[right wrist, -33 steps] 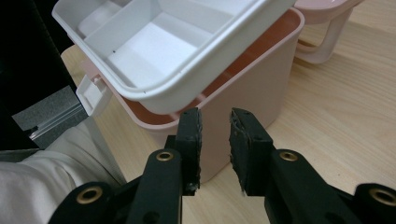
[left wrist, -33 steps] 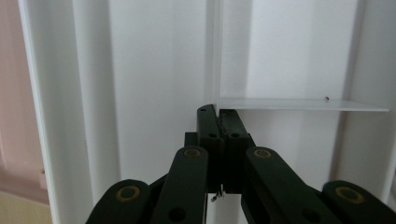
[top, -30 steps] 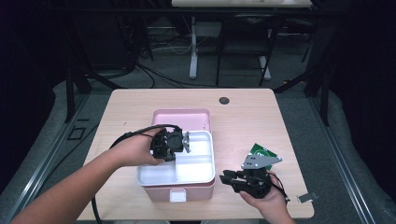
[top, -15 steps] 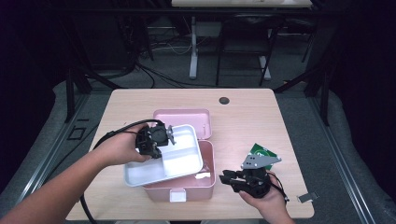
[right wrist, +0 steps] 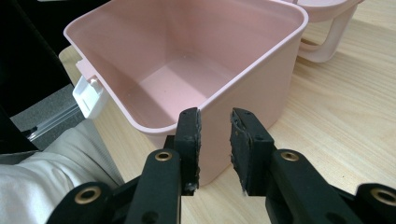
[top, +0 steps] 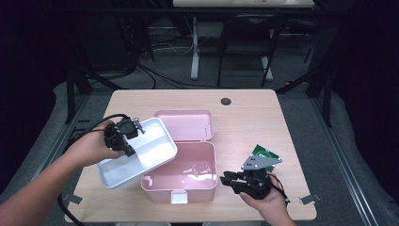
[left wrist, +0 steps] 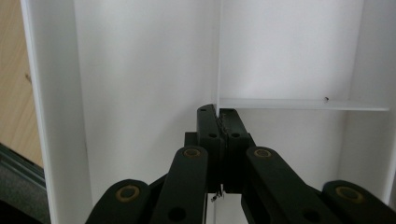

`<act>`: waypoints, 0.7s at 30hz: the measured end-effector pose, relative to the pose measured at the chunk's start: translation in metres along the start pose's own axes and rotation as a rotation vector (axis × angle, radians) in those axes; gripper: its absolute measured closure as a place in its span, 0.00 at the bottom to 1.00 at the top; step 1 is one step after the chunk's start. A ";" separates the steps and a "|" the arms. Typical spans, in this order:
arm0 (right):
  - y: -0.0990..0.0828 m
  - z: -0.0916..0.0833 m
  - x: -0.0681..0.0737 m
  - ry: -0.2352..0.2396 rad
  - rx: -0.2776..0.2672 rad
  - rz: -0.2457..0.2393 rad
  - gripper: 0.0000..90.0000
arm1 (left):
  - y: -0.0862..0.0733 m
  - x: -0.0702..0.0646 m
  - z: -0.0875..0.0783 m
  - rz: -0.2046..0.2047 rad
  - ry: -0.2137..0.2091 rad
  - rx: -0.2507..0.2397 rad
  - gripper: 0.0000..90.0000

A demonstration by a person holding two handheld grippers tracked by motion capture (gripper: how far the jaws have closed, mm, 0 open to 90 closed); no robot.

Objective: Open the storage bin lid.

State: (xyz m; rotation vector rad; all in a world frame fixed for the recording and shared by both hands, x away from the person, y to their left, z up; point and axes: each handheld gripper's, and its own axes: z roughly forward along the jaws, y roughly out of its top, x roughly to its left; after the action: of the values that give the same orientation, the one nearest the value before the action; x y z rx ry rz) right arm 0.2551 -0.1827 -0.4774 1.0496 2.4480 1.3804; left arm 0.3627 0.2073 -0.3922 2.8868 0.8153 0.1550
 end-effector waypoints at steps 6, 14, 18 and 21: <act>0.001 0.002 0.001 0.001 0.002 -0.003 0.80 | -0.027 0.016 -0.003 -0.079 0.001 -0.004 0.99; 0.003 0.003 0.003 -0.005 0.002 -0.006 0.80 | -0.053 0.029 -0.003 -0.146 0.011 -0.007 0.99; 0.003 0.003 0.003 -0.006 0.003 -0.006 0.79 | -0.063 0.034 -0.001 -0.176 0.011 -0.011 0.99; 0.003 0.003 0.003 -0.008 0.004 -0.005 0.79 | -0.068 0.037 0.002 -0.190 0.018 -0.007 0.99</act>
State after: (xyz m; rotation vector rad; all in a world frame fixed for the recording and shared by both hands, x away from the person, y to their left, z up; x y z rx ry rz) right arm 0.2558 -0.1779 -0.4763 1.0471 2.4468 1.3683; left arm 0.3598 0.2843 -0.4026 2.7855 1.0835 0.1631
